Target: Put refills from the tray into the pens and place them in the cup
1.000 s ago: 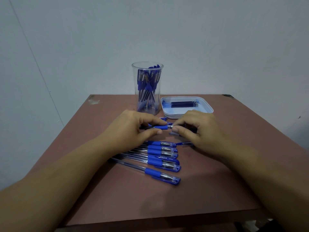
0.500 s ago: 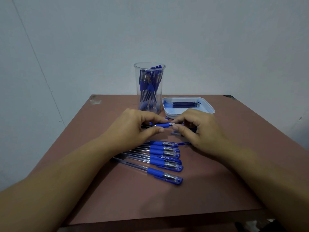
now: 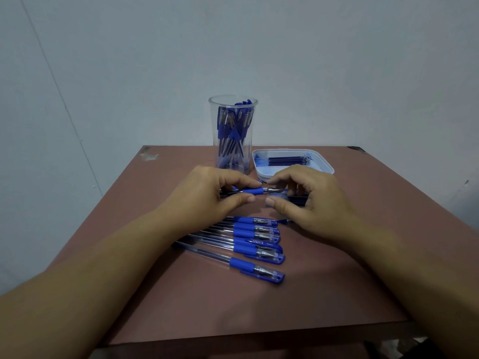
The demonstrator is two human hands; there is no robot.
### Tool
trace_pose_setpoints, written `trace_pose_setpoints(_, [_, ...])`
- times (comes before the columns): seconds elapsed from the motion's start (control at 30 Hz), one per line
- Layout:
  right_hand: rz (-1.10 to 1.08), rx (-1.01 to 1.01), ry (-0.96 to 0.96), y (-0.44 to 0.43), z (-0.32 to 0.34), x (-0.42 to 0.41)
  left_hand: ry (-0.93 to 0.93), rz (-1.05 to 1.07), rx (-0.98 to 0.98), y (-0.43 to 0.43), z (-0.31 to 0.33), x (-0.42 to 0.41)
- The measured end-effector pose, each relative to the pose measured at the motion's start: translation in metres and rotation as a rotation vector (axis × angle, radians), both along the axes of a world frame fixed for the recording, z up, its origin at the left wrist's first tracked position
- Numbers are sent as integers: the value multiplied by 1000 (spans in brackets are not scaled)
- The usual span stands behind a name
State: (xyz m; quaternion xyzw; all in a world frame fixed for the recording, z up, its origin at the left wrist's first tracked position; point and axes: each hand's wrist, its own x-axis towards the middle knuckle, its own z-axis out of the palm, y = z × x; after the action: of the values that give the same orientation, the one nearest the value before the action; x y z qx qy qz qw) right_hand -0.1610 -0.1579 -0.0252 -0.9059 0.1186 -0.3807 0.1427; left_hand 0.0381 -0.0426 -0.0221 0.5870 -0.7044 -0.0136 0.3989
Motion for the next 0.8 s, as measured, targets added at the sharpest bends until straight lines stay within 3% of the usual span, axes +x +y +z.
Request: trace_pose_setpoints(0.8, [-5, 30, 16, -2, 0, 2, -46, -6, -13, -1, 0, 1])
